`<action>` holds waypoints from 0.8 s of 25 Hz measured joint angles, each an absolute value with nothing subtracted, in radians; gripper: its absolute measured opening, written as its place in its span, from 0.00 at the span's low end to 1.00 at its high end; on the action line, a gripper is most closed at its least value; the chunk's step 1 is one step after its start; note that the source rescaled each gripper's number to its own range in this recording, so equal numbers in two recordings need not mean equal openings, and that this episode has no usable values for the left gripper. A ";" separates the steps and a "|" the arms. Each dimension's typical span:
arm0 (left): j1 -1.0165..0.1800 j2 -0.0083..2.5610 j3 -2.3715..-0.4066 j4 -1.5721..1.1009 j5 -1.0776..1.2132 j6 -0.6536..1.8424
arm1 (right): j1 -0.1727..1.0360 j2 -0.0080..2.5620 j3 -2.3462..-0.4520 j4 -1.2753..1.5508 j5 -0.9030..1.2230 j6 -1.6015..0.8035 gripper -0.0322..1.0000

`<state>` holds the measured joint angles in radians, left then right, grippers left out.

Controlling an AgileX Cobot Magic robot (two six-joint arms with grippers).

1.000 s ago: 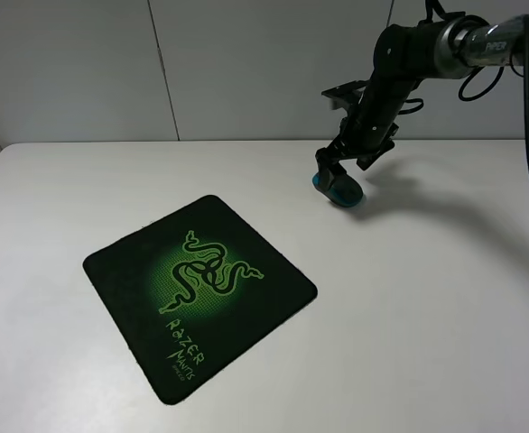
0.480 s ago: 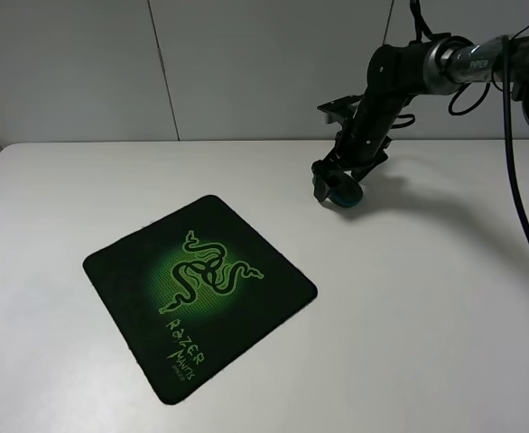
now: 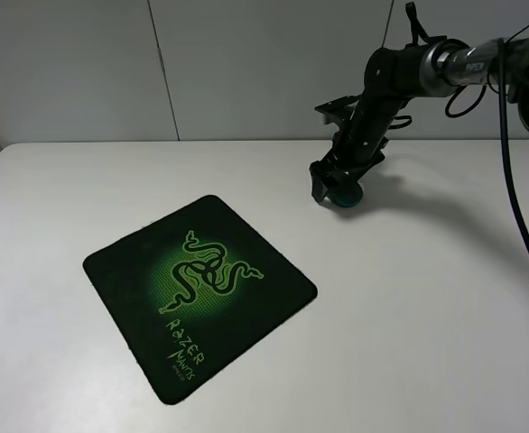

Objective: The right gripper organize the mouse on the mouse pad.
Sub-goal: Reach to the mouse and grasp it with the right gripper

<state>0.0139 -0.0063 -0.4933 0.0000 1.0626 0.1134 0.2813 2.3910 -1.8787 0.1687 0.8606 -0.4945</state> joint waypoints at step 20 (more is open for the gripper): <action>0.014 -0.006 -0.493 0.000 1.063 0.113 | 0.293 2.394 -1.879 0.099 0.850 -0.490 0.80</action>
<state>0.0139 -0.0063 -0.4933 0.0000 1.0626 0.1134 0.2930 2.3940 -1.8787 0.0986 0.8496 -0.4905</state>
